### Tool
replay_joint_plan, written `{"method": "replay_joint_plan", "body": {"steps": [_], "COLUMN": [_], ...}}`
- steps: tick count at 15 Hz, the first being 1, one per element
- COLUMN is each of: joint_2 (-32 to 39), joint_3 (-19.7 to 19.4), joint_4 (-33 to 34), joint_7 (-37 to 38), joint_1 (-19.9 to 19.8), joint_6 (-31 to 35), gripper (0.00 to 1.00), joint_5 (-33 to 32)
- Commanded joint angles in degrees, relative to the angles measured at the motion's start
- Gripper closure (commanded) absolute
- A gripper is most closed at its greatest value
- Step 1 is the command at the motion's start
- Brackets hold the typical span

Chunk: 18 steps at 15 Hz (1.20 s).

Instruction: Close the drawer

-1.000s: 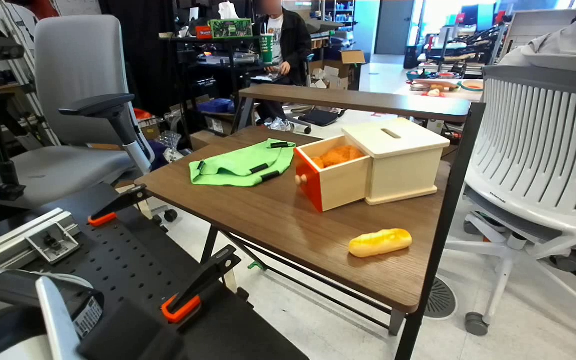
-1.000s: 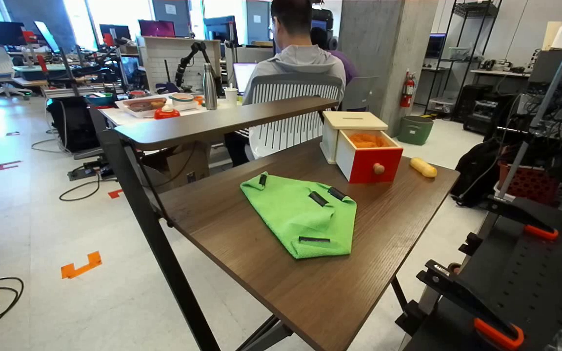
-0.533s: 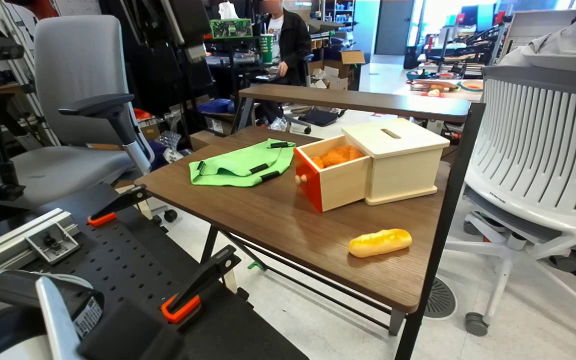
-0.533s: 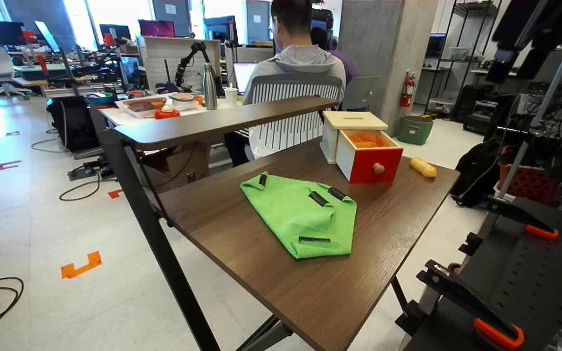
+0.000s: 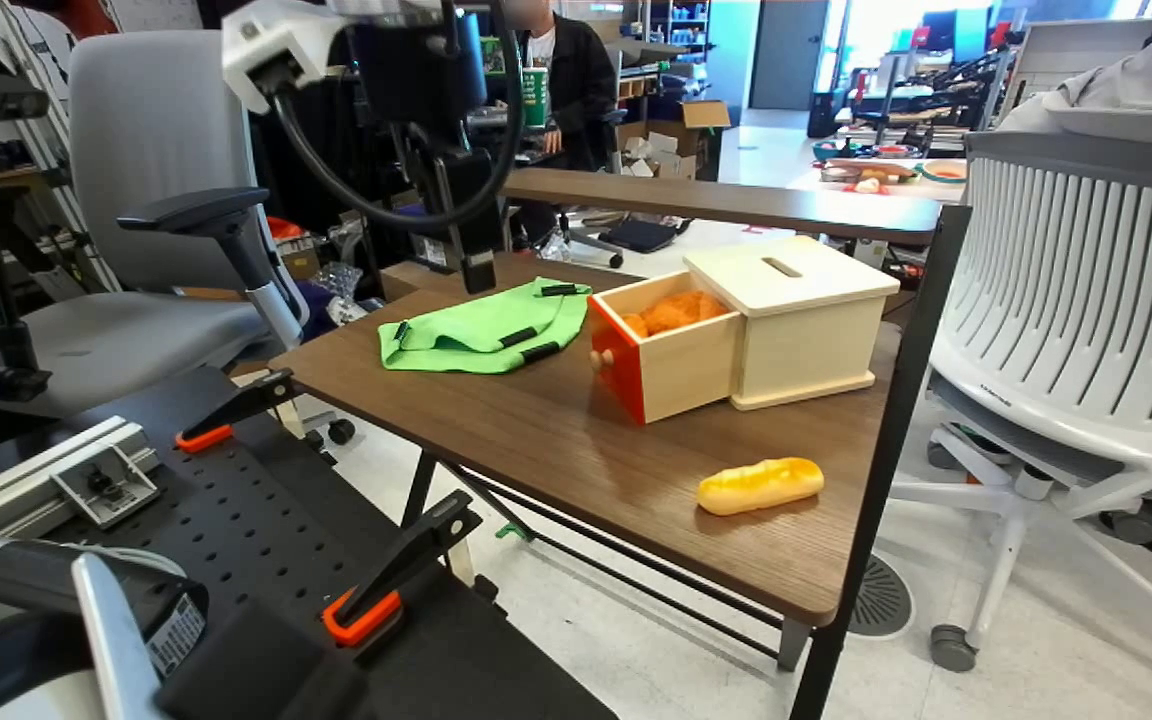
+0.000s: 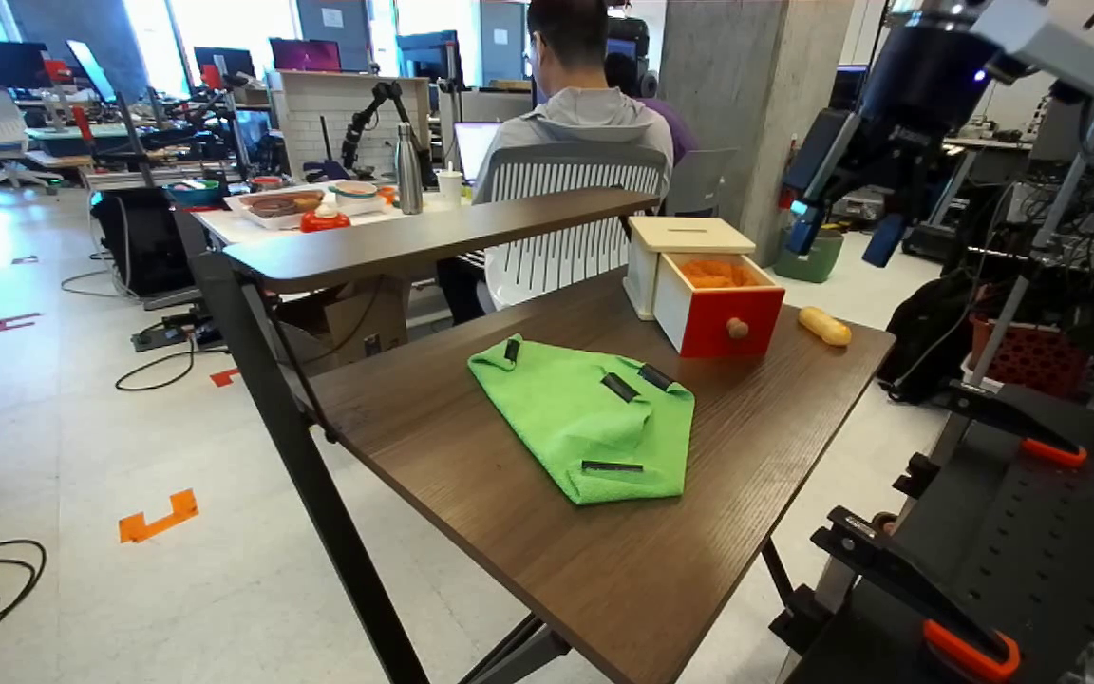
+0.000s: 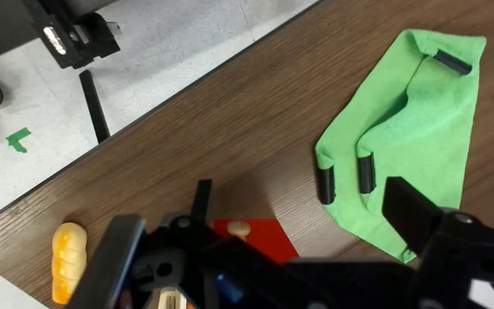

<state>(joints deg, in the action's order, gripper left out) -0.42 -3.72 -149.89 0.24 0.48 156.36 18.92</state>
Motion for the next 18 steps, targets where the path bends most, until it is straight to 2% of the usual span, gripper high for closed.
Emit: {"method": "replay_joint_plan", "body": {"steps": [1, 5, 11, 18], "joint_2": [9.65, 17.44, 23.96, 26.93], "joint_3": [1.60, 1.37, -2.22, -2.18], "joint_4": [6.40, 11.49, 16.21, 20.41], "joint_7": [-0.89, 5.38, 14.17, 14.87], "joint_1": [-0.97, -1.95, 0.04, -0.38], "joint_6": [3.77, 4.79, 4.11, 4.85], "gripper": [0.00, 0.00, 0.00, 0.00], "joint_5": [7.35, 3.38, -5.73, -7.82]}}
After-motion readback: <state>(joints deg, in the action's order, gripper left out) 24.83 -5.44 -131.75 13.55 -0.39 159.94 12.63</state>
